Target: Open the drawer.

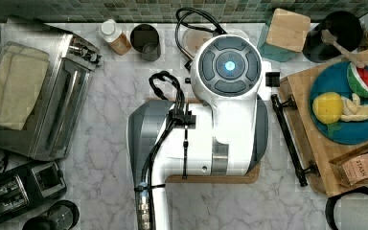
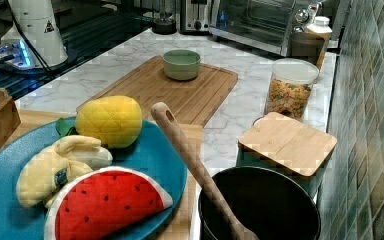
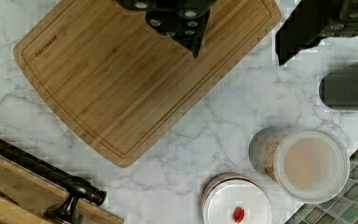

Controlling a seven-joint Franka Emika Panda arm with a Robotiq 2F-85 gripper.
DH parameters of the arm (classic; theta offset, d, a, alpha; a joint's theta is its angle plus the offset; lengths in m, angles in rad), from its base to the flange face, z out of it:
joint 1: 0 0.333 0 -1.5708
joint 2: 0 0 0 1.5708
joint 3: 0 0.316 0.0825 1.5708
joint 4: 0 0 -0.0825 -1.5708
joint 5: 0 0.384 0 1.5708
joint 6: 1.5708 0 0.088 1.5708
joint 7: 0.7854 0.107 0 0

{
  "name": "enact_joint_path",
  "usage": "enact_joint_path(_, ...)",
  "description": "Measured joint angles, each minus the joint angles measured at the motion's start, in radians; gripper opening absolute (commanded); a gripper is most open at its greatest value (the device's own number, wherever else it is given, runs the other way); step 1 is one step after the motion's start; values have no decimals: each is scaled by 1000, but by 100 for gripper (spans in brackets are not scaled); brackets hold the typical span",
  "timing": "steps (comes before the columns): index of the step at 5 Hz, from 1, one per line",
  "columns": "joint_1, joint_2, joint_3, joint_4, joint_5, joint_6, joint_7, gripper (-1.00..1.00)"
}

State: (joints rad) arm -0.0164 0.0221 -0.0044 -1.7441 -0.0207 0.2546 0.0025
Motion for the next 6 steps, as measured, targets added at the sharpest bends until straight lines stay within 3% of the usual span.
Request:
enact_joint_path(3,0,19,0,-12,0,-7,-11,100)
enact_joint_path(5,-9,-21,-1,-116,-48,29,-419,100)
enact_joint_path(6,-8,-95,-10,-250,-58,186,-639,100)
